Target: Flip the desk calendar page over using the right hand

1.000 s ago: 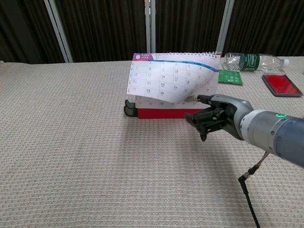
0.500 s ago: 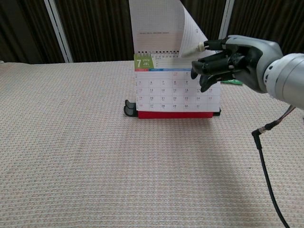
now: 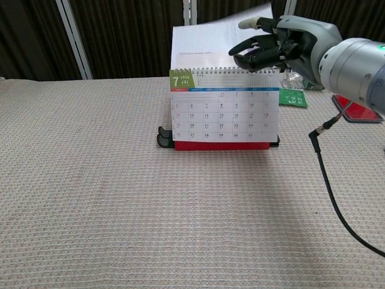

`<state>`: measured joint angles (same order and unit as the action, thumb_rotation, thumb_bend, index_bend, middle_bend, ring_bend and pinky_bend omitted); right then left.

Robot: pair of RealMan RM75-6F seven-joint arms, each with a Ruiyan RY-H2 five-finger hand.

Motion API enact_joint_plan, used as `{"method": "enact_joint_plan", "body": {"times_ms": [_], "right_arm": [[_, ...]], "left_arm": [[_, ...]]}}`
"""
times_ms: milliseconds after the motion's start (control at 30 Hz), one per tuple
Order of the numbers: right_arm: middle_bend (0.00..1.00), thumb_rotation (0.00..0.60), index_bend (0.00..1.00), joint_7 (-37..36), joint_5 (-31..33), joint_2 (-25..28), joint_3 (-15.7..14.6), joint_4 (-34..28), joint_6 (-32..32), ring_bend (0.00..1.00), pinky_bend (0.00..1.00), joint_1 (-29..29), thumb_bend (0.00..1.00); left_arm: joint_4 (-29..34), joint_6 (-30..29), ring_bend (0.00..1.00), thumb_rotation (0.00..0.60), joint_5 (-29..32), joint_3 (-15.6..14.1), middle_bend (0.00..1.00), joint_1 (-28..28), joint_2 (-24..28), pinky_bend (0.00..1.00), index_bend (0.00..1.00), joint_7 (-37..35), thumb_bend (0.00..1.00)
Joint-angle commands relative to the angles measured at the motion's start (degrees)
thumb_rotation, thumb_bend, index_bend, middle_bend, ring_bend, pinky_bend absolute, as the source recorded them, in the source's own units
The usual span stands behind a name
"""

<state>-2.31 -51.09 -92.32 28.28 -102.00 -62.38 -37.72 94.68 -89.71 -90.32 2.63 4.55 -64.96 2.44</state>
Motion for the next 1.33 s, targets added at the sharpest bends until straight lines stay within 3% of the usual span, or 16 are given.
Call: {"method": "enact_joint_plan", "body": {"times_ms": [33,167,467,567,767,867,967,1133,1333], "right_arm": [[0.1,0.6,0.02,0.6,-1.3,-0.7,0.9,2.5,-0.1,0.04,0.09,-1.8,0.34],[0.01,0.6,0.0,2.7,-1.0,-0.2,1.2,5.5,1.2,0.0,0.01,-3.7,0.32],[0.0,0.6,0.01,2.1,-3.2,2.6,-1.0,4.6,1.1,0.0,0.0,-2.5,0.3],[0.0,0.6,0.01,1.2,-8.1,6.7,-4.7,0.9,0.5,0.0,0.0,0.8,0.28],[0.0,0.6,0.0,2.7,-23.6,17.5,-16.4,-2.7,-5.1,0.0,0.0,9.8,0.21],[0.0,0.6,0.0,3.9,-29.8,20.5,-21.1,-1.0,-9.1,0.0,0.0,13.5,0.19],[0.0,0.6,0.0,8.5,-36.4,22.9,-27.6,5.5,-16.3,0.0,0.0,19.8,0.18],[0.0,0.6,0.0,9.1,-40.8,21.5,-30.9,12.7,-22.3,0.0,0.0,24.5,0.17],[0.0,0.6,0.0,10.4,-40.5,18.5,-31.9,20.1,-26.9,0.0,0.0,29.4,0.17]], "left_arm": [[-0.3,0.6,0.0,0.6,0.6,0.2,0.0,0.2,0.0,0.0,0.0,-0.4,0.12],[-0.5,1.5,0.0,0.6,1.3,0.3,0.0,0.6,-0.1,0.0,0.0,-0.5,0.12],[-0.7,2.5,0.0,0.6,2.2,0.5,0.0,0.9,-0.3,0.0,0.0,-0.2,0.12],[-0.8,2.5,0.0,0.6,2.4,0.5,0.0,0.9,-0.4,0.0,0.0,-0.1,0.12],[-0.8,2.6,0.0,0.6,1.8,-0.1,0.0,0.9,-0.6,0.0,0.0,0.9,0.12],[-1.0,2.7,0.0,0.6,1.3,-0.5,0.0,0.9,-0.8,0.0,0.0,1.8,0.12],[-1.8,3.3,0.0,0.6,0.7,-1.3,0.0,1.0,-1.6,0.0,0.0,3.6,0.12],[-2.6,3.3,0.0,0.6,0.2,-1.8,0.0,0.9,-2.6,0.0,0.0,4.8,0.11],[-3.6,3.5,0.0,0.6,0.3,-1.7,0.0,1.0,-3.7,0.0,0.0,5.9,0.11]]}}
